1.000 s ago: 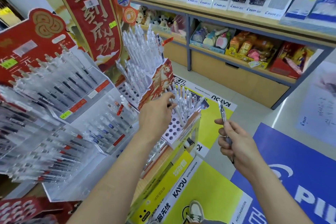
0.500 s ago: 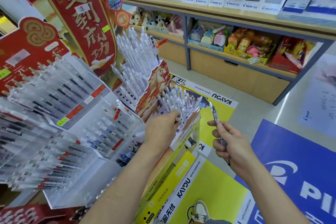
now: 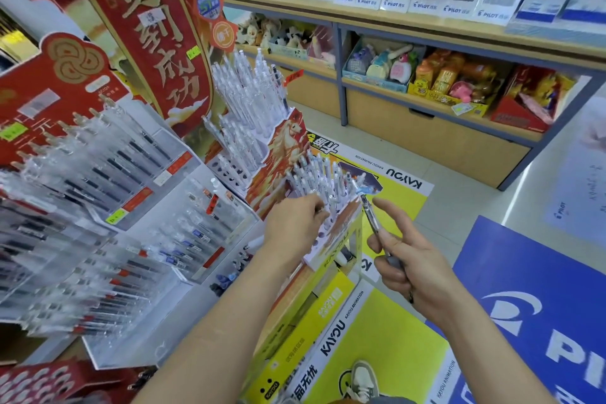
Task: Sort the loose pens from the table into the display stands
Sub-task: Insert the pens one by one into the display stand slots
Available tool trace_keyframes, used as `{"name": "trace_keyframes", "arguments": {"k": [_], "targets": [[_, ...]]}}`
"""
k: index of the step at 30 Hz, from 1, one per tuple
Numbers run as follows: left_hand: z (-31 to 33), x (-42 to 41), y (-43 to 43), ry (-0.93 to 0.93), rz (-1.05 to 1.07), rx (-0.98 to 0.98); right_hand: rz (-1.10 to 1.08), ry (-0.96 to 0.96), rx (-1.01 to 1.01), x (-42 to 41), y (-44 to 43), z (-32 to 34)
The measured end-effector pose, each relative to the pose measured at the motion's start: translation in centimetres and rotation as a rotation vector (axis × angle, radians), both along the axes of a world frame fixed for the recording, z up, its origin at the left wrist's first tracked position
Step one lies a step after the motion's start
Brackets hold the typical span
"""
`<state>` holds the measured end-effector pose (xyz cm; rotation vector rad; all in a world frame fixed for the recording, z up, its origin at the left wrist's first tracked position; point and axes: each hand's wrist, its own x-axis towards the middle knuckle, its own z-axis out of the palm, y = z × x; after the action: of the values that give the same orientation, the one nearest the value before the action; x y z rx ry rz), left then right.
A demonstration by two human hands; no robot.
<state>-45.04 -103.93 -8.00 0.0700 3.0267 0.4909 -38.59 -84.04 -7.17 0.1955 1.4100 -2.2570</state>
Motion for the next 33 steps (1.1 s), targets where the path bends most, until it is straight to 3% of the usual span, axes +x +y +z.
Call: {"name": "trace_keyframes", "arguments": {"k": [3,5,8,10,12,15,21,25,33], "targets": [[1.3,0.3,0.2,-0.01,-0.003,-0.012,-0.012,-0.088,-0.123,0.0,-0.2,0.3],[3.1,1.2,0.5,0.08,0.045,0.073,0.014,-0.147,-0.216,0.0,-0.3,0.4],[5.7,2.8,0.7,0.137,0.2,0.512,0.138,-0.169,-0.368,0.1,-0.7,0.6],[7.3,3.8,0.3,-0.007,0.273,0.894,0.229,-0.172,-0.45,0.1,-1.4,0.7],[8.7,5.0,-0.6,-0.115,0.332,1.123,0.281,-0.196,-0.511,0.2,-2.5,1.0],[9.9,6.9,-2.2,-0.077,0.425,1.147,0.341,-0.173,-0.481,0.6,-4.5,1.9],[11.2,10.9,-6.0,0.223,0.604,1.112,0.388,0.033,-0.018,2.6,-9.2,4.3],[11.2,13.7,-8.5,0.308,0.614,1.069,0.384,0.13,0.099,5.1,-11.9,4.7],[10.5,12.5,-9.7,0.273,0.57,0.996,0.039,-0.13,0.081,7.4,-9.4,1.8]]}}
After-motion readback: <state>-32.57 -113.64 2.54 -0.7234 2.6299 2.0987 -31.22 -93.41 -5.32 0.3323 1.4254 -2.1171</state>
